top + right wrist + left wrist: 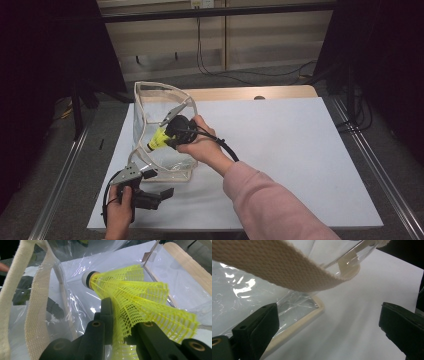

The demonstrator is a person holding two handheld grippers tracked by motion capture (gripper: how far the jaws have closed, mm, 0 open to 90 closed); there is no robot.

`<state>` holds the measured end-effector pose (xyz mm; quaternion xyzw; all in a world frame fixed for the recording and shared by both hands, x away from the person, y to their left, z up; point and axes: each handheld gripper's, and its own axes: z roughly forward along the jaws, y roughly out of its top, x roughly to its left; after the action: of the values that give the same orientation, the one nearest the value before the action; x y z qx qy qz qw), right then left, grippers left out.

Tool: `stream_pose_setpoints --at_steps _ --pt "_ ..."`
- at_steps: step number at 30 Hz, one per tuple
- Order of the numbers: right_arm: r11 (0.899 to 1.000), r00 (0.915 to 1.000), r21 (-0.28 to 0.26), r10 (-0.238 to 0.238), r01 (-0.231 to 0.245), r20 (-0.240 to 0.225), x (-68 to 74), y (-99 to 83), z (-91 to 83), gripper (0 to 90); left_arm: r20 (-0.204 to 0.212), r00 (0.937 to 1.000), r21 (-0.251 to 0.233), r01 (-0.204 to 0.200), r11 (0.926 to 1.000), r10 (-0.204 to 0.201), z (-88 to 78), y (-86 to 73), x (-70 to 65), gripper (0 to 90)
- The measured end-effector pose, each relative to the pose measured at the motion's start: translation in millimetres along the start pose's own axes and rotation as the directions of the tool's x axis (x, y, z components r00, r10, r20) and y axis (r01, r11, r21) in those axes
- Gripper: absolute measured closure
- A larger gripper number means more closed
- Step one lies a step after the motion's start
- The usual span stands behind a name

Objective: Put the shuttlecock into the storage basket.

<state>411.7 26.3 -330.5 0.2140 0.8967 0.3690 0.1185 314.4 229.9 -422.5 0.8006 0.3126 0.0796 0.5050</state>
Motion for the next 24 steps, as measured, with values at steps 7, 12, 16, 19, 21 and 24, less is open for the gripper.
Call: stream_pose_setpoints --at_steps 7,12,16,19,21,24 --pt "1.000 1.0000 0.020 0.006 -0.006 -0.003 3.4 -1.7 6.4 81.4 0.000 1.0000 -0.003 -0.001 1.0000 0.001 -0.4 0.1 0.0 2.8" --pt "0.998 0.9996 0.057 0.007 -0.005 -0.029 8.5 -2.3 12.7 81.2 0.002 1.0000 -0.004 -0.002 1.0000 0.002 -0.1 0.0 0.1 2.8" --pt "0.997 0.9995 0.071 -0.014 0.016 -0.027 10.3 -2.6 17.4 85.7 -0.001 1.0000 -0.004 -0.004 1.0000 0.004 -0.9 0.0 0.3 2.8" --pt "0.997 0.9996 0.081 -0.017 0.019 -0.024 10.0 -2.8 18.3 85.4 -0.002 1.0000 -0.003 -0.005 1.0000 0.005 -1.0 0.0 0.4 2.8" --pt "0.994 0.9996 0.105 -0.011 0.014 -0.026 10.4 -3.0 17.9 82.7 -0.003 1.0000 -0.003 -0.005 1.0000 0.005 -1.2 0.1 0.2 2.8" --pt "0.994 0.9993 0.107 0.008 -0.004 -0.036 10.5 -3.3 17.6 77.8 -0.001 1.0000 -0.005 -0.004 1.0000 0.004 -1.4 0.0 0.4 2.8"
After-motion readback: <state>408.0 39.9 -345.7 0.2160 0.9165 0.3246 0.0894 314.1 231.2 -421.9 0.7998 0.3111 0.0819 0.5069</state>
